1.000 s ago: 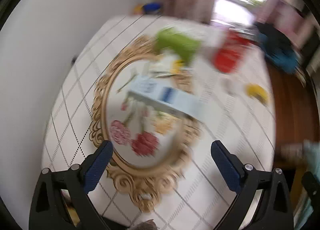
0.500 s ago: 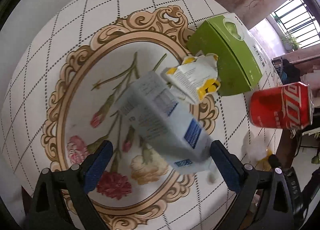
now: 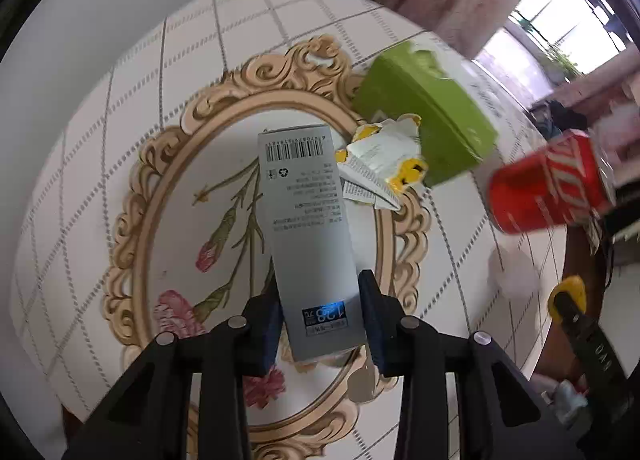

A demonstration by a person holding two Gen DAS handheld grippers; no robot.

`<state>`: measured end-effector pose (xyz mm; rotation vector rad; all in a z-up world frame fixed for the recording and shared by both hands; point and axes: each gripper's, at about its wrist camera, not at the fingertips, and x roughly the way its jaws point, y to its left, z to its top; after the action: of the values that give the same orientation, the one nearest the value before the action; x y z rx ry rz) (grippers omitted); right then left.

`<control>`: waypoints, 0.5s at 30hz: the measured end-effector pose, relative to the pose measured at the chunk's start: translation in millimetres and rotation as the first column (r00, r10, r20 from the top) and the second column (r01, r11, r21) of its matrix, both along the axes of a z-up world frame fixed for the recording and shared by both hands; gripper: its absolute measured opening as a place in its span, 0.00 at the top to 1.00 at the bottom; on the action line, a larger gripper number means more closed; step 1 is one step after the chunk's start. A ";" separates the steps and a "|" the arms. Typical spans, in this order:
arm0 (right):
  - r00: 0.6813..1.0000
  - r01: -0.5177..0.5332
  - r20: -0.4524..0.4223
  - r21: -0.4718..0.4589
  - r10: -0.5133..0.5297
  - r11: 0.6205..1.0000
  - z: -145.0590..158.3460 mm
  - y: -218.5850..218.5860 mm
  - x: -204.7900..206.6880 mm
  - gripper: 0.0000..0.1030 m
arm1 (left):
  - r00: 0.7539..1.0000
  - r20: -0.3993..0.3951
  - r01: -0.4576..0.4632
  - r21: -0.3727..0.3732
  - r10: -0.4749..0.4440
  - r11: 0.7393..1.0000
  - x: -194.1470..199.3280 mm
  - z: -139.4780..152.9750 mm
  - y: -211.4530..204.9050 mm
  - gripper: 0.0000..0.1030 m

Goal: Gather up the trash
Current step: 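Grasp the white medicine box with the left tool while the right tool grasps the lemon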

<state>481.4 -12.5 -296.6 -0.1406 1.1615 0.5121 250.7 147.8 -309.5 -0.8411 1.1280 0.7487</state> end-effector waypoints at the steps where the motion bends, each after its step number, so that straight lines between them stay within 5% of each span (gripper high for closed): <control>1: 1.000 -0.005 0.001 0.010 0.005 1.000 4.4 -4.4 -3.1 0.67 | 1.000 0.000 0.020 0.022 -0.020 1.000 -3.9 5.4 -5.0 0.69; 6: 0.999 -0.030 0.012 0.062 0.030 0.998 29.3 -24.5 -27.1 0.68 | 0.990 0.015 0.134 0.140 -0.138 0.981 -10.6 36.0 -28.9 0.69; 11: 0.996 -0.079 0.053 0.087 0.074 0.993 56.4 -39.7 -62.2 0.68 | 0.967 0.017 0.241 0.276 -0.255 0.931 -8.7 70.0 -60.0 0.70; 15: 0.994 -0.089 0.069 0.117 0.081 0.989 76.8 -54.6 -90.6 0.68 | 0.951 0.040 0.281 0.309 -0.307 0.909 -8.3 92.6 -72.2 0.70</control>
<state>390.9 -67.1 -219.8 -0.1023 1.0627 0.6473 242.4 75.6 -216.9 -0.4289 1.0023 0.6037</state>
